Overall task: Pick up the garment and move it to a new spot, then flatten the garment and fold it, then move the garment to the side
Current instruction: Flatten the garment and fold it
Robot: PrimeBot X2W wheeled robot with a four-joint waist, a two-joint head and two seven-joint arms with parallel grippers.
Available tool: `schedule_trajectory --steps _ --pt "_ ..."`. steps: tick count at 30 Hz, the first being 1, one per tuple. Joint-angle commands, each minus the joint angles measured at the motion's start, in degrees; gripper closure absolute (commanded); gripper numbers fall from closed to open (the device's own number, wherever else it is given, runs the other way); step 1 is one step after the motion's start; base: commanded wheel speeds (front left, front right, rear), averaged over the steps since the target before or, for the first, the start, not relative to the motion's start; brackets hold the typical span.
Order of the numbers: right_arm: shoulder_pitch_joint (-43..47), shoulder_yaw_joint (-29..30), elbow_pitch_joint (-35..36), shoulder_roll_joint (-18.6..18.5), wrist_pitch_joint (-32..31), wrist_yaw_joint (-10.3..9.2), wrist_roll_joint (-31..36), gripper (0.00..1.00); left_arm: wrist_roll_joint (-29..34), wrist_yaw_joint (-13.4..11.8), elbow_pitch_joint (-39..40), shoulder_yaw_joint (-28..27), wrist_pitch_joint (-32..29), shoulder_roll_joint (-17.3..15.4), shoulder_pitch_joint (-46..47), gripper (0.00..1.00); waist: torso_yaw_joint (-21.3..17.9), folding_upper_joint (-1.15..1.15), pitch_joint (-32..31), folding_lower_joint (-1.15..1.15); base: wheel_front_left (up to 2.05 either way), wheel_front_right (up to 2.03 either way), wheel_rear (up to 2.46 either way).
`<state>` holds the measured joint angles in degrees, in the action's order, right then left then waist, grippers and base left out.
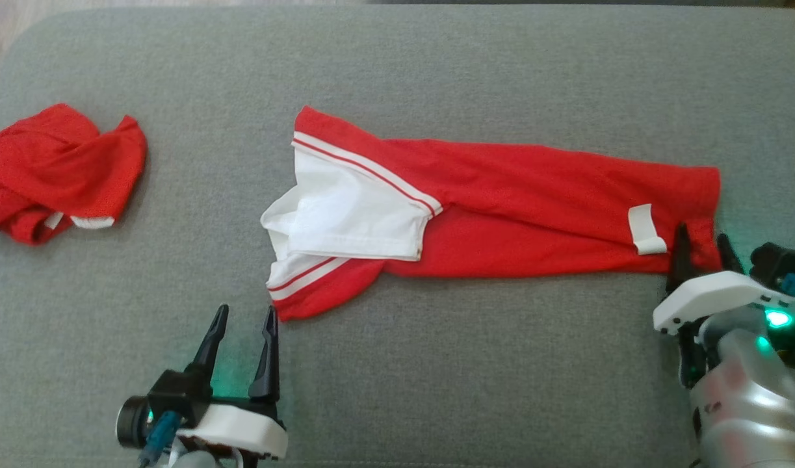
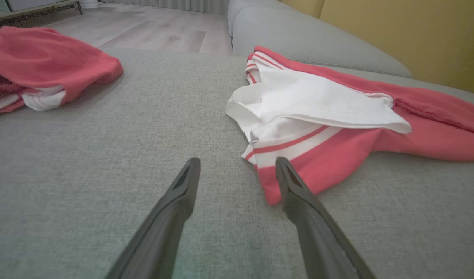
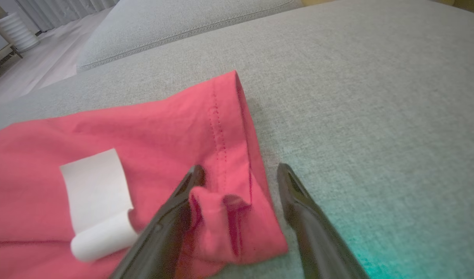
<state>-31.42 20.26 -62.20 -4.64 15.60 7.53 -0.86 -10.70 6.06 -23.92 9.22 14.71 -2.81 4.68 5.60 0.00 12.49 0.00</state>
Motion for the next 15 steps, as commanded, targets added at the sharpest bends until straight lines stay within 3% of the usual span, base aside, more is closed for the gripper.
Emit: schedule_trajectory --steps 1,4,11,15 --pt "1.5 -1.9 -1.8 0.7 -0.6 -0.04 -0.4 1.00 -0.1 0.2 1.2 -2.1 0.3 -0.1 1.8 0.00 -0.6 0.00 -0.6 0.00 0.00 0.00 0.00" --pt "2.1 -1.4 0.5 0.5 -0.6 -0.04 -1.5 1.00 -0.2 0.1 1.1 -2.2 0.3 -0.1 1.7 0.00 -1.5 0.00 -1.4 0.00 0.00 0.00 0.00" --pt "3.5 -1.2 13.0 -1.0 -0.6 -0.04 -3.2 1.00 -0.9 0.0 1.3 -1.9 0.3 -0.1 1.4 0.00 -2.8 0.00 -3.1 0.00 0.00 0.00 0.00" --pt "3.1 -7.9 22.0 -0.1 -0.6 -0.04 -5.9 1.00 -1.2 0.0 0.9 -1.2 0.3 -0.1 0.6 0.00 -3.1 0.00 -3.9 0.00 0.00 0.00 0.00"
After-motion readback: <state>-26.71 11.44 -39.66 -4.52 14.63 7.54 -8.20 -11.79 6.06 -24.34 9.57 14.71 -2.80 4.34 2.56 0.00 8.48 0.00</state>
